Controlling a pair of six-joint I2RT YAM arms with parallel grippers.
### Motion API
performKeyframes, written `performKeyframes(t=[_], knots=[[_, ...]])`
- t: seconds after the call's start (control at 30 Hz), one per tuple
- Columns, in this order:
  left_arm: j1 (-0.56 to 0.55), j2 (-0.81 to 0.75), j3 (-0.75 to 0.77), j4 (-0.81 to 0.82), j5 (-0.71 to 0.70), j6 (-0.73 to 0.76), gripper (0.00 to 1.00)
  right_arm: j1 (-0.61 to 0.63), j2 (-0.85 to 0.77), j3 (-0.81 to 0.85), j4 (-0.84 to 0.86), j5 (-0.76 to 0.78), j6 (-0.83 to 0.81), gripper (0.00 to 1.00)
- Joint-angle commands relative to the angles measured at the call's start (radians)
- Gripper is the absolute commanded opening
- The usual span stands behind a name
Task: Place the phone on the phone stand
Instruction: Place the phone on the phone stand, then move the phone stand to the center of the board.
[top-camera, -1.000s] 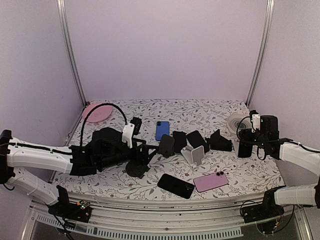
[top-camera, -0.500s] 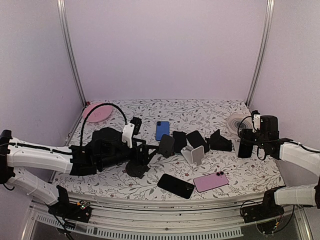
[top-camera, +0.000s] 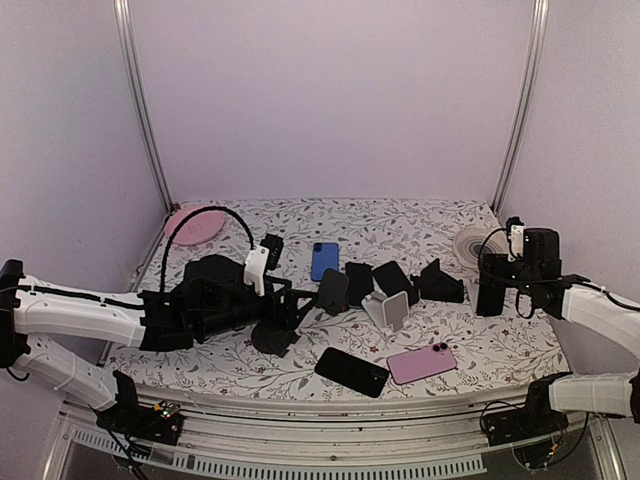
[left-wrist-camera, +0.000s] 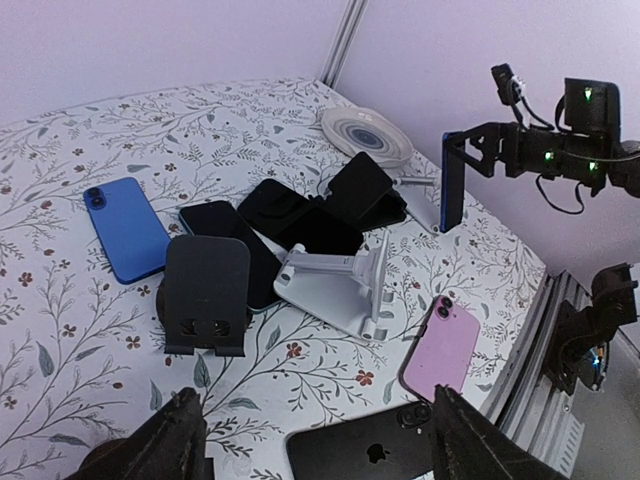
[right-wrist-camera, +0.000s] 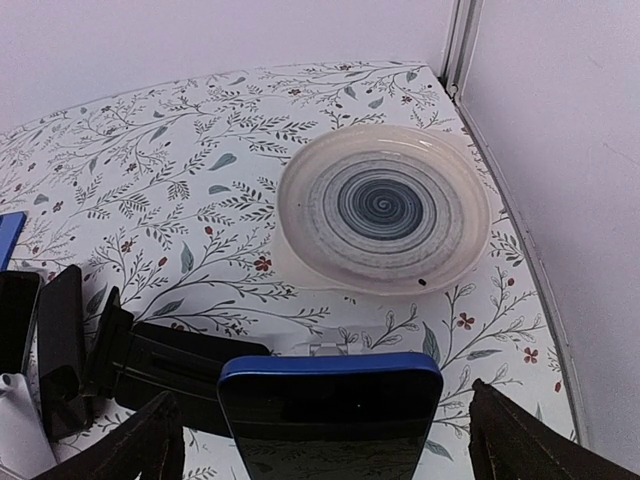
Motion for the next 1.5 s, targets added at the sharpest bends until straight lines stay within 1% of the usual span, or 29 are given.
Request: performKeyframes(t=[0.0,0.13,0.27,0.33,0.47,0.6,0.73,0.8,0.93,1.03,1.13,1.2,1.3,1.47], knots=[[0.013,-0.017,-0.002,0.013,0.003,-0.001,0.78,-0.005,-0.033,0.045,-0.044,0.001,0.014,0.99],[0.013,-0.021,-0.003,0.009,-0.001,0.000,0.80,-0.005,-0.063,0.067,-0.082,0.034,0.032,0.99],[0.015,-0.029,-0.001,0.000,-0.013,-0.004,0.86,-0.005,-0.101,0.105,-0.135,0.098,0.092,0.99],[0.015,-0.035,-0.004,-0.004,-0.019,-0.008,0.90,-0.005,-0.122,0.123,-0.160,0.103,0.123,0.99],[0.020,-0.048,-0.010,-0.012,-0.029,-0.014,0.96,-0.005,-0.176,0.135,-0.185,0.070,0.198,0.99],[0.026,-0.063,-0.022,-0.019,-0.034,-0.020,0.97,-0.005,-0.212,0.172,-0.224,0.005,0.218,0.99],[0.037,-0.071,-0.032,-0.022,-0.035,-0.026,0.97,0.003,-0.186,0.242,-0.320,-0.053,0.259,0.99],[0.042,-0.073,-0.035,-0.022,-0.035,-0.030,0.97,0.045,-0.173,0.261,-0.338,-0.040,0.275,0.99],[0.046,-0.076,-0.038,-0.022,-0.037,-0.035,0.97,0.188,-0.132,0.301,-0.363,0.070,0.299,0.99],[0.049,-0.082,-0.041,-0.025,-0.041,-0.039,0.97,0.309,-0.070,0.329,-0.382,0.128,0.317,0.99],[0.052,-0.092,-0.047,-0.034,-0.047,-0.041,0.97,0.417,-0.010,0.347,-0.416,0.230,0.339,0.99],[0.056,-0.103,-0.053,-0.040,-0.052,-0.041,0.97,0.469,0.036,0.363,-0.460,0.304,0.371,0.99],[0.064,-0.122,-0.061,-0.051,-0.057,-0.039,0.97,0.543,0.109,0.385,-0.508,0.370,0.415,0.99],[0.080,-0.163,-0.079,-0.065,-0.065,-0.039,0.97,0.619,0.237,0.386,-0.531,0.363,0.450,0.99]])
